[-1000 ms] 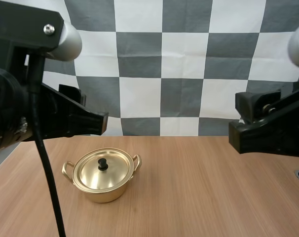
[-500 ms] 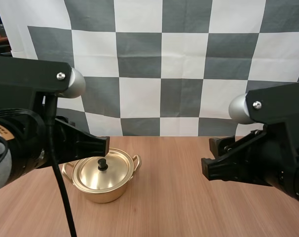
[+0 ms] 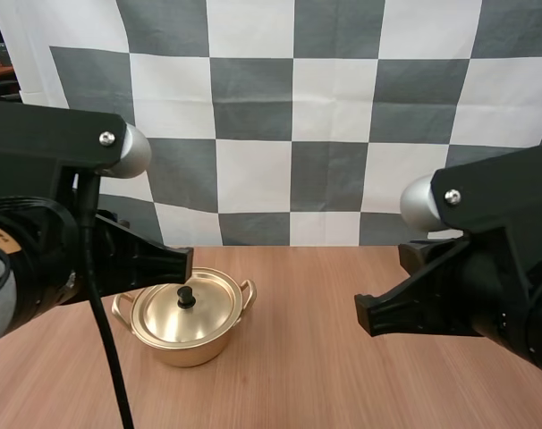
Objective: Open the pot, put the car inside, and close it
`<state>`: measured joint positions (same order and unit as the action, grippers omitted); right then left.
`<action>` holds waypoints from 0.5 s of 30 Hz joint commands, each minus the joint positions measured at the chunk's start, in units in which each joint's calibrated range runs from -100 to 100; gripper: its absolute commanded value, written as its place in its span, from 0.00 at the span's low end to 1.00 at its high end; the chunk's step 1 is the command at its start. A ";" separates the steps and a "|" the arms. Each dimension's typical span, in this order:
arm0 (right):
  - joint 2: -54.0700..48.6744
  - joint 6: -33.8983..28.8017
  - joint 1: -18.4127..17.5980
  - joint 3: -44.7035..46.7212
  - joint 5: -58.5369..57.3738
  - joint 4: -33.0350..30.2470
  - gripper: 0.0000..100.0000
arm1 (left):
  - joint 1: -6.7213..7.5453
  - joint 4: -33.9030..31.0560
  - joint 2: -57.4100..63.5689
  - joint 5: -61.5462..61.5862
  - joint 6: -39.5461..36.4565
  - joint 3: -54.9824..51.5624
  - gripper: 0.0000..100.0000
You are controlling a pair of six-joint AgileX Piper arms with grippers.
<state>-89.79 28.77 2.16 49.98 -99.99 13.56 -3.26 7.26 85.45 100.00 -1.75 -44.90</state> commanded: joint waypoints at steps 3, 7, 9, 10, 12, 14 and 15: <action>-0.06 -1.85 0.00 0.03 -0.01 -2.87 0.00 | 0.04 -0.71 0.05 -1.15 -2.36 -0.24 0.00; -0.06 -3.91 0.00 0.03 -0.01 -6.66 0.00 | 0.04 -0.53 0.76 -8.55 -3.36 -3.46 0.00; -0.06 -4.17 0.00 0.03 -0.01 -7.11 0.00 | 0.04 0.47 1.45 -17.62 -3.36 -6.20 0.00; -0.06 -4.17 0.00 0.20 -0.01 -6.85 0.00 | 0.04 0.81 1.77 -21.06 -3.36 -7.50 0.00; -0.06 -4.17 0.00 2.15 -0.01 -5.73 0.00 | 0.04 0.98 2.59 -26.24 -3.36 -10.62 0.00; -0.06 -4.17 0.00 6.16 -0.01 -5.35 0.00 | 0.04 0.59 3.35 -31.68 -3.36 -13.88 0.00; -0.06 -4.17 0.00 8.94 -0.01 -5.35 0.00 | 0.04 0.32 3.65 -36.69 -3.36 -15.78 0.00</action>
<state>-89.79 24.58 2.16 54.58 -99.99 8.11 -3.26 7.78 88.81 78.88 -5.09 -57.22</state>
